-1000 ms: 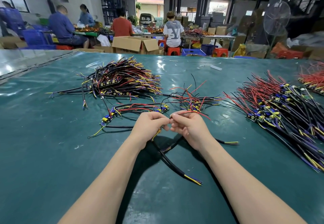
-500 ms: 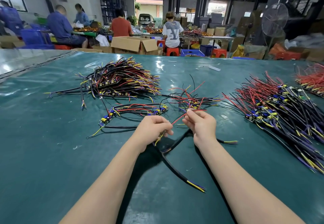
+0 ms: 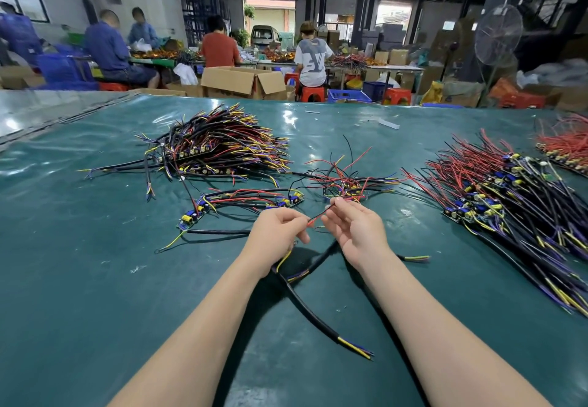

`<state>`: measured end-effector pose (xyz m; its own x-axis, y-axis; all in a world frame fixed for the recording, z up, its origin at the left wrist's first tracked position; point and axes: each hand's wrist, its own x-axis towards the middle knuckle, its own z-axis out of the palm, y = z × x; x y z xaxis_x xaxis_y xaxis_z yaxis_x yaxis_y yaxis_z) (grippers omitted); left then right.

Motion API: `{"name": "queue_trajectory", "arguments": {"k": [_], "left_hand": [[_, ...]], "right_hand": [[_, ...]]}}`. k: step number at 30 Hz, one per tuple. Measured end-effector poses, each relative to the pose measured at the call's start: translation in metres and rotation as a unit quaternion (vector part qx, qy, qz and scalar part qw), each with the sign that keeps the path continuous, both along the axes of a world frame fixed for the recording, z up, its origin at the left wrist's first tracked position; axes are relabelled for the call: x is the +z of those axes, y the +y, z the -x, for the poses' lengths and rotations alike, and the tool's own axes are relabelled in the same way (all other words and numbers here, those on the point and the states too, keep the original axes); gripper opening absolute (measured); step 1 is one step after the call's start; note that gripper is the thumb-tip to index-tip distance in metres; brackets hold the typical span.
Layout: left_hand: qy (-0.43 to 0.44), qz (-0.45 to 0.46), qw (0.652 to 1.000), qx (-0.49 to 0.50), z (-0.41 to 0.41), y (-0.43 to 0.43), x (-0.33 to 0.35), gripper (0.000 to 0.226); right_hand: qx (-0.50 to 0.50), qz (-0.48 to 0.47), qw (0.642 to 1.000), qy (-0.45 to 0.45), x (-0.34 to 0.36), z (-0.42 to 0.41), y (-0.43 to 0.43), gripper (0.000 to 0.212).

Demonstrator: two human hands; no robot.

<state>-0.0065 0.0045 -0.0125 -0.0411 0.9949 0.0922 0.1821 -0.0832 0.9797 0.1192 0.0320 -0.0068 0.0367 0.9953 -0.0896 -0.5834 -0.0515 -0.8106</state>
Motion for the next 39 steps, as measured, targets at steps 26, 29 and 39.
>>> {"name": "queue_trajectory", "arguments": {"k": [26,29,39], "left_hand": [[0.098,-0.021,0.995,-0.002,0.001,0.001,-0.006,0.021],[0.129,-0.043,0.991,-0.006,0.003,0.000,-0.006,0.023],[0.032,-0.094,0.995,-0.029,-0.005,-0.003,-0.007,0.032]], "right_hand": [[-0.148,-0.121,0.969,-0.157,-0.004,-0.007,0.013,0.022],[-0.114,-0.089,0.987,-0.073,0.001,-0.011,0.015,0.024],[-0.023,0.032,0.997,0.068,0.007,-0.017,0.015,0.030]]}}
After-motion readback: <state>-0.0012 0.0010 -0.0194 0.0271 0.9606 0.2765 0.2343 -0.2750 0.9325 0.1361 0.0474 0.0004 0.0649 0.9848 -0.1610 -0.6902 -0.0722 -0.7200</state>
